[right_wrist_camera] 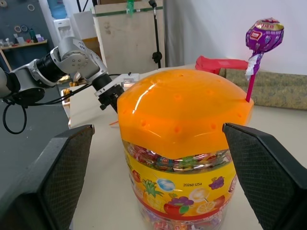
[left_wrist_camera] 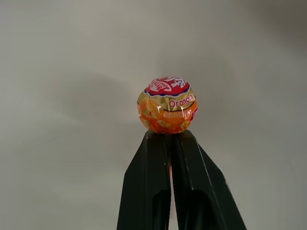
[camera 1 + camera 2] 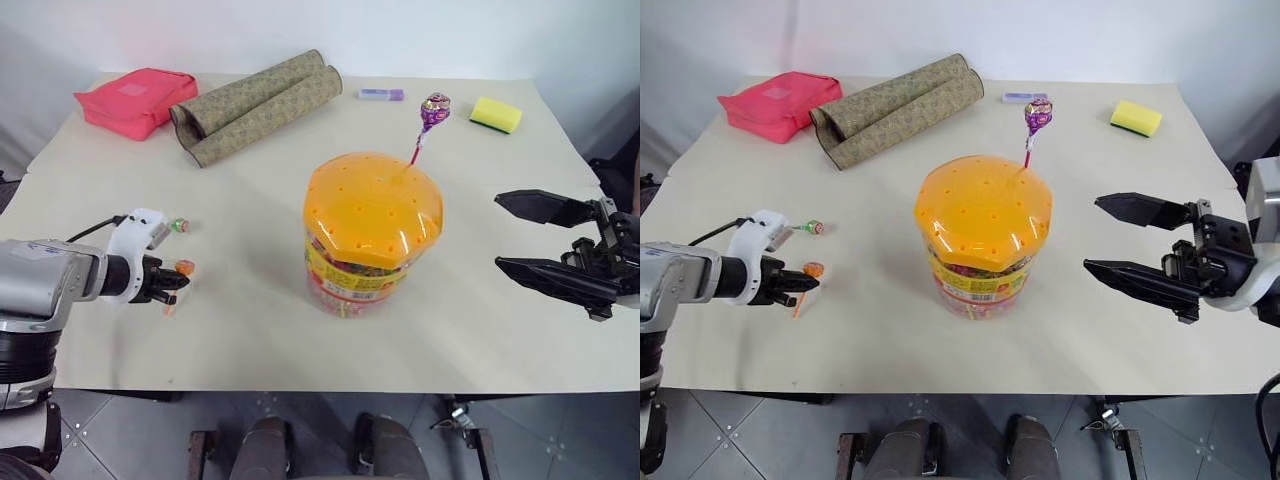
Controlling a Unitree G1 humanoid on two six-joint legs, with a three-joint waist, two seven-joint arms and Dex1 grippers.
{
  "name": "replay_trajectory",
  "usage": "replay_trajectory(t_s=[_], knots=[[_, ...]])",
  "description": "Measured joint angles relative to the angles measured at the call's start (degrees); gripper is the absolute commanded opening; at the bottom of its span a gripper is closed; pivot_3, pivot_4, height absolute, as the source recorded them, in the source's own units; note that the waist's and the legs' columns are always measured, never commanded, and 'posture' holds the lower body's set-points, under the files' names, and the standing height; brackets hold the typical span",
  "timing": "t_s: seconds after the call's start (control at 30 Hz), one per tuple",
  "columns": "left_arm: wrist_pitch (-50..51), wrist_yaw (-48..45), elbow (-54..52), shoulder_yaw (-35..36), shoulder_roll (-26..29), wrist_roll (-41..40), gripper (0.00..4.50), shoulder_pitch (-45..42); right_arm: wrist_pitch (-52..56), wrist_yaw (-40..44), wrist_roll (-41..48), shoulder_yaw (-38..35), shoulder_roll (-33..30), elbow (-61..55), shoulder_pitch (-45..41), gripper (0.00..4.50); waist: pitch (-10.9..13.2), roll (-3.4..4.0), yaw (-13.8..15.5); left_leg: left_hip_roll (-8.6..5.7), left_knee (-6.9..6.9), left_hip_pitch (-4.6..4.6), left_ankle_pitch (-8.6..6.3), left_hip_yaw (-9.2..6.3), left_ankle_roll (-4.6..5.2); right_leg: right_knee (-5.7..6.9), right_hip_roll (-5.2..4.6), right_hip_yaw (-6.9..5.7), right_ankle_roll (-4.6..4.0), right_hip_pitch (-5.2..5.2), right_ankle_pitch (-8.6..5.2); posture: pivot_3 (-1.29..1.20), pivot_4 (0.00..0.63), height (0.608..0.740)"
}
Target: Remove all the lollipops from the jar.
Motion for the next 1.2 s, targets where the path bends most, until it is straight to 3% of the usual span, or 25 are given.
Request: replay_trajectory(t_s=[0.2,0.33,0.7,1.0,1.2], knots=[[-3.1,0.8,0.8,-2.6,0.6,-0.1,0.04,0.0,0.0,-0.3,-0.5,0.2,0.0,0.3,-1.2,4.50,0.0,0.08,-0.1,0.00,-0.01,0.04,0.00,0.03,0.00,0.02,0.00,0.01,0.00,0.00,0.00,0.00,0.150,0.740],[-5.3,0.6,2.2,-3.1,0.7,-0.3,1.02,-0.1,0.0,-0.4,-0.5,0.2,0.0,0.3,-1.4,4.50,-0.1,0.13,-0.1,0.00,0.00,0.07,0.00,0.04,0.00,0.06,0.00,0.04,0.00,0.00,0.00,0.00,0.150,0.740],[-6.9,-1.0,2.3,-3.7,4.0,-2.0,4.41,-1.6,0.0,0.8,-2.1,0.0,-1.5,2.0,-1.7,4.50,-0.1,0.13,-0.3,0.01,-0.01,0.06,0.01,0.06,-0.01,0.07,0.00,0.05,0.00,-0.02,0.00,0.00,0.150,0.740],[-13.5,-6.9,2.4,-3.5,6.4,-5.3,4.49,-8.8,-0.2,1.6,-4.3,0.0,-1.9,3.6,-2.5,4.50,-0.1,0.11,-0.3,0.00,0.00,0.01,0.01,0.07,-0.01,0.05,0.00,0.03,0.00,-0.04,0.00,0.00,0.150,0.740],[-27.1,-12.9,5.1,5.2,-1.0,-11.1,4.49,-15.7,0.1,0.1,-5.6,-0.1,-3.6,5.1,-5.3,4.50,-0.1,0.13,-0.3,-0.01,0.00,0.01,0.01,0.08,-0.01,0.04,0.00,0.02,0.00,-0.03,0.00,0.00,0.150,0.740]])
